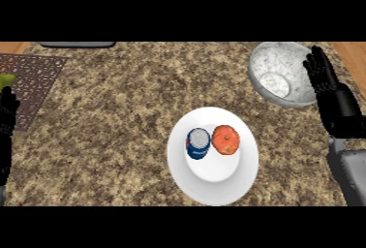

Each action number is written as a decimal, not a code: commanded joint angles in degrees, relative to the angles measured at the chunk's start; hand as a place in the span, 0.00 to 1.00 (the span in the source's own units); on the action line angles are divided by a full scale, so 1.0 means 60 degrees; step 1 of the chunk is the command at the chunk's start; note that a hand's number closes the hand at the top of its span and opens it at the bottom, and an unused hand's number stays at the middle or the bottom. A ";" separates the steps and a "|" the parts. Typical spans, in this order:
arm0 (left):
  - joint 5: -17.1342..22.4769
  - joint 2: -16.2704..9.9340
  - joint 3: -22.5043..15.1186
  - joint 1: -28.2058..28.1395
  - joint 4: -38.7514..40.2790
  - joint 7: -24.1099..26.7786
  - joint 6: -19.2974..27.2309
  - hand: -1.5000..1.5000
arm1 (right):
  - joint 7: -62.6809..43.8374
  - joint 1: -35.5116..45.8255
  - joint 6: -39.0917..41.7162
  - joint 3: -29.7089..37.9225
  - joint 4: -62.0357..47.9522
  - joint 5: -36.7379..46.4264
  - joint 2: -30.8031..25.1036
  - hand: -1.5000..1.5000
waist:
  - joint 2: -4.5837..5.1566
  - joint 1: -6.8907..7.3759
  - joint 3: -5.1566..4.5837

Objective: Pick the squash from the plate and place it in the bowl

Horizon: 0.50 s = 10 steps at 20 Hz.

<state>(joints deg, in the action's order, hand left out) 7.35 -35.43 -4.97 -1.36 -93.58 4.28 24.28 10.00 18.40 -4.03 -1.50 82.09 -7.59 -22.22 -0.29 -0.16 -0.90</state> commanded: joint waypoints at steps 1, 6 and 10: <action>0.0121 0.0502 -0.0348 -0.0051 -0.0165 0.0179 -0.0645 0.50 | -0.0477 -0.0095 -0.0349 -0.0068 0.0496 0.0299 0.0235 1.00 | 0.0034 0.0017 0.0147; 0.1155 0.1399 -0.2327 0.1231 -0.0294 -0.0353 -0.2549 0.50 | -0.0962 -0.0506 -0.1921 -0.0695 0.0663 0.0589 0.1797 1.00 | 0.0097 -0.0565 0.0129; 0.1180 0.2156 -0.3038 0.1354 -0.0043 -0.0675 -0.2656 0.50 | -0.1687 -0.1181 -0.3387 -0.1658 -0.0134 0.2492 0.2280 0.00 | 0.0096 -0.0226 0.0144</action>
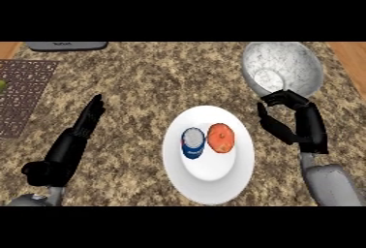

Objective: Pick the squash from the plate and place it in the bowl

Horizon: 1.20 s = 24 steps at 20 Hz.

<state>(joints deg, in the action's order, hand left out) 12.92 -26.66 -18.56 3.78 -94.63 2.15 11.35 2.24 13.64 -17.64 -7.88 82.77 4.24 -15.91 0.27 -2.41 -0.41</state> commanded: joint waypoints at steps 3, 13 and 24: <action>0.0110 0.1091 -0.0971 0.0942 0.0578 -0.0448 -0.0776 0.50 | -0.0296 -0.0111 -0.1824 -0.1220 -0.0486 0.1600 0.1692 0.00 | -0.0025 0.0328 0.0063; 0.0254 0.0848 -0.0578 0.0873 0.1014 -0.0170 -0.1271 0.50 | -0.5372 0.2100 0.1925 -0.2624 -0.0641 0.4195 -0.1161 0.00 | -0.0086 0.0418 0.0007; 0.0327 0.1256 -0.0408 0.1378 0.1128 -0.0678 -0.1203 0.50 | -1.0973 0.4193 0.7793 -0.2838 -0.0087 0.0850 0.0057 0.00 | -0.0096 0.0392 0.0046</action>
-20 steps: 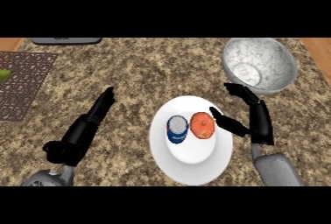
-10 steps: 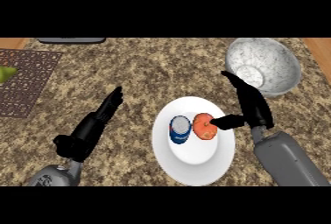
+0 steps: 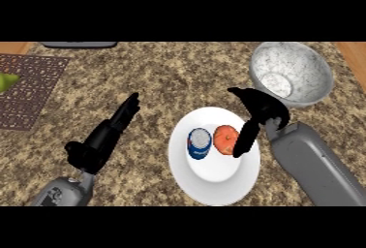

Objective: Pick the squash from the plate and place it in the bowl

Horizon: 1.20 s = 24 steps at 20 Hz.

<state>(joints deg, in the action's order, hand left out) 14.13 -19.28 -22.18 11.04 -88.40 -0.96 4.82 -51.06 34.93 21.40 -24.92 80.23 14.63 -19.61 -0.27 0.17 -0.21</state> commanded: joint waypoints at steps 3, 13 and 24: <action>-0.0046 -0.0016 0.0229 -0.0032 0.0068 0.0151 -0.0281 0.50 | -0.2632 0.0937 0.1654 0.0364 -0.0089 -0.1470 0.0794 0.00 | 0.0021 -0.0005 0.0023; -0.0189 0.0095 0.0562 -0.0165 -0.0122 -0.0099 -0.0549 0.50 | -0.2948 0.0354 0.0854 -0.0546 0.0083 -0.0670 0.1382 0.00 | 0.0022 -0.0015 0.0031; -0.0696 0.0589 0.0854 -0.0093 0.0139 0.0035 -0.0818 0.50 | -0.2306 -0.0418 0.0392 -0.0829 0.0922 0.1449 0.1452 0.00 | 0.0032 -0.0050 0.0032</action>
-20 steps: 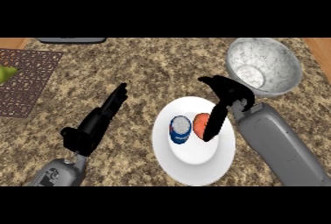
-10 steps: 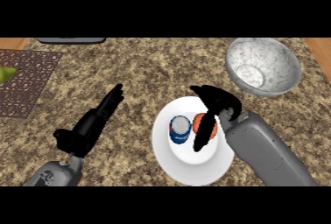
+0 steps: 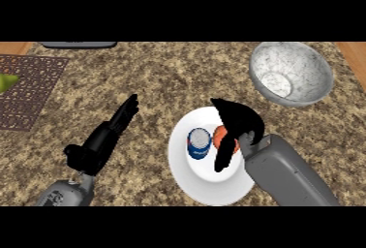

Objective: Pick the squash from the plate and place it in the bowl

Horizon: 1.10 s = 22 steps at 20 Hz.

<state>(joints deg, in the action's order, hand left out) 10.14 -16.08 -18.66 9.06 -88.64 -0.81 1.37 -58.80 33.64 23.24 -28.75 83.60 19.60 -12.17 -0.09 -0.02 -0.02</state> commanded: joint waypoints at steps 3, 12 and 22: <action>0.0075 -0.0006 0.0264 -0.0149 -0.0629 -0.0452 -0.0251 0.50 | -0.0687 -0.0198 0.0164 0.0019 0.0098 0.1153 -0.0109 0.00 | -0.0002 0.0015 0.0001; -0.0312 0.0320 0.0564 -0.0314 -0.0293 -0.0107 -0.0543 0.50 | 0.0218 -0.1083 -0.0355 0.0248 -0.0907 0.2486 0.0317 0.00 | 0.0018 0.0034 0.0002; -0.0946 0.0828 0.0919 -0.0521 -0.0071 0.0041 -0.1050 0.50 | 0.1461 -0.1238 -0.0145 0.1172 -0.1544 0.3396 0.0844 0.00 | 0.0014 0.0030 0.0002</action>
<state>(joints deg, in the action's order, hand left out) 5.26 -11.47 -14.82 7.57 -89.83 -2.42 -2.77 -50.99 25.96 21.80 -24.01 75.73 37.62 -8.87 0.00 0.14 0.00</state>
